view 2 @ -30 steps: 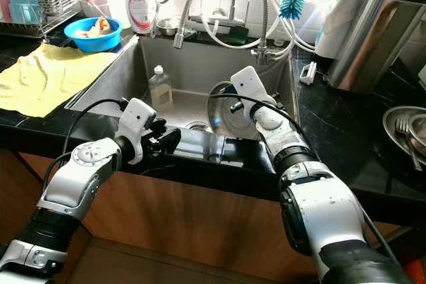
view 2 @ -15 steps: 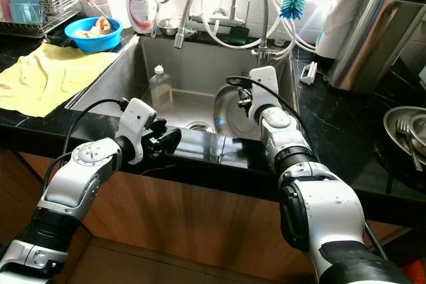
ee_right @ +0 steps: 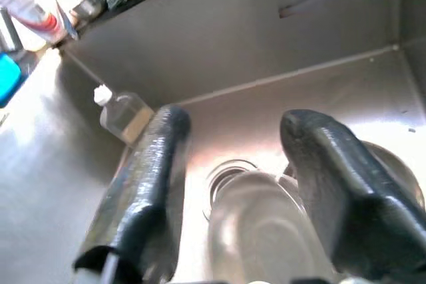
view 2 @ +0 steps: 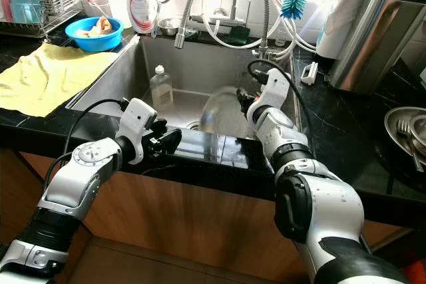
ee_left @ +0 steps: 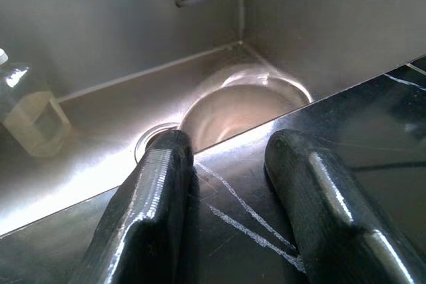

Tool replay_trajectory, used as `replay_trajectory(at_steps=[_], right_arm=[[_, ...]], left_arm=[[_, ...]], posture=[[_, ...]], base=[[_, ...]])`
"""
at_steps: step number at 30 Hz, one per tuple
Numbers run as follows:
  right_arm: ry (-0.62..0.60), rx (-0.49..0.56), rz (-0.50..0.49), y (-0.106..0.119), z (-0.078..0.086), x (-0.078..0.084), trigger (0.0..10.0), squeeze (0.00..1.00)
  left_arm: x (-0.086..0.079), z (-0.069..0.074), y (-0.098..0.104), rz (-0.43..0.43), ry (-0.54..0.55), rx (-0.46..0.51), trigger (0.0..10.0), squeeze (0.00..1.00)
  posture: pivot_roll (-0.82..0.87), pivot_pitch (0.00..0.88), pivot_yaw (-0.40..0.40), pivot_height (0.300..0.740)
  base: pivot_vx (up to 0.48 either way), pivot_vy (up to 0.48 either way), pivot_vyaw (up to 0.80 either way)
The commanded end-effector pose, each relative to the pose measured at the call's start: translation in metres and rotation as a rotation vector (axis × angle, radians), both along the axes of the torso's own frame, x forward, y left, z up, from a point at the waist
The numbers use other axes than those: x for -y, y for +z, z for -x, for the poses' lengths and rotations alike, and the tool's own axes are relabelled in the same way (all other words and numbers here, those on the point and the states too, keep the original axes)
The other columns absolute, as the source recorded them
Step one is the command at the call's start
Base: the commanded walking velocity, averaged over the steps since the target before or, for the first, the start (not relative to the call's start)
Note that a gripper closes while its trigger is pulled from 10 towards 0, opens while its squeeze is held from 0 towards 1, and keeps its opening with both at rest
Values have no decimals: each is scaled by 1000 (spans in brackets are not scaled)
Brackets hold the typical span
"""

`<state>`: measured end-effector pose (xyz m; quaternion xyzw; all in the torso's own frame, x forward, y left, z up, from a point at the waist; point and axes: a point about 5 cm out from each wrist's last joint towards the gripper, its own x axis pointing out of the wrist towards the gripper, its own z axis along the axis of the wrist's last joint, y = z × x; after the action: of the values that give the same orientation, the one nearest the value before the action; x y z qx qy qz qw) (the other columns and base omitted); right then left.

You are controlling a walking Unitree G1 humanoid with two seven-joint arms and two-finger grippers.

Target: Kitchen organization

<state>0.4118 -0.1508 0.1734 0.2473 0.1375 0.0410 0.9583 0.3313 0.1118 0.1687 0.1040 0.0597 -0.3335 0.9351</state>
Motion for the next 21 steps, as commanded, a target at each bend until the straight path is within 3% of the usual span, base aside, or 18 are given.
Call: replay_trajectory(at_steps=[1,3,6,7,9,13,16,20,21], right_arm=[[-11,-2,-9,6,-2,1,10000,0],[-20,-12,-24,6,-2,2,10000,0],[-1,27,182,11,-3,7,10000,0],[-4,41,194,14,-4,8,10000,0],[23,236,469,43,-10,7,10000,0],[5,454,479,68,-8,6,10000,0],[-62,607,513,71,4,12,10000,0],[-146,724,614,54,43,14,10000,0],[-190,729,619,46,60,17,10000,0]], left_arm=[[7,5,-18,-40,-32,-79,10000,0],[7,5,-19,-41,-34,-80,10000,0],[7,5,-18,-40,-30,-74,10000,0],[7,5,-18,-39,-27,-70,10000,0],[1,2,-16,-30,35,-28,10000,0],[-11,-3,-7,48,156,65,10000,0],[-23,-6,0,107,264,148,10000,0],[-39,-8,12,200,414,273,10000,0],[-44,-7,16,213,456,316,10000,0]], posture=[[7,0,-47,740],[5,0,-46,740],[4,0,-49,740],[4,0,-49,740],[-1,0,-49,740],[-16,0,-48,740],[-39,0,-41,740],[-58,0,-34,740],[-71,0,-30,740]], base=[[0,0,0],[0,0,0],[0,0,0],[0,0,0],[0,0,0],[0,0,0],[0,0,0],[0,0,0],[0,0,0]])
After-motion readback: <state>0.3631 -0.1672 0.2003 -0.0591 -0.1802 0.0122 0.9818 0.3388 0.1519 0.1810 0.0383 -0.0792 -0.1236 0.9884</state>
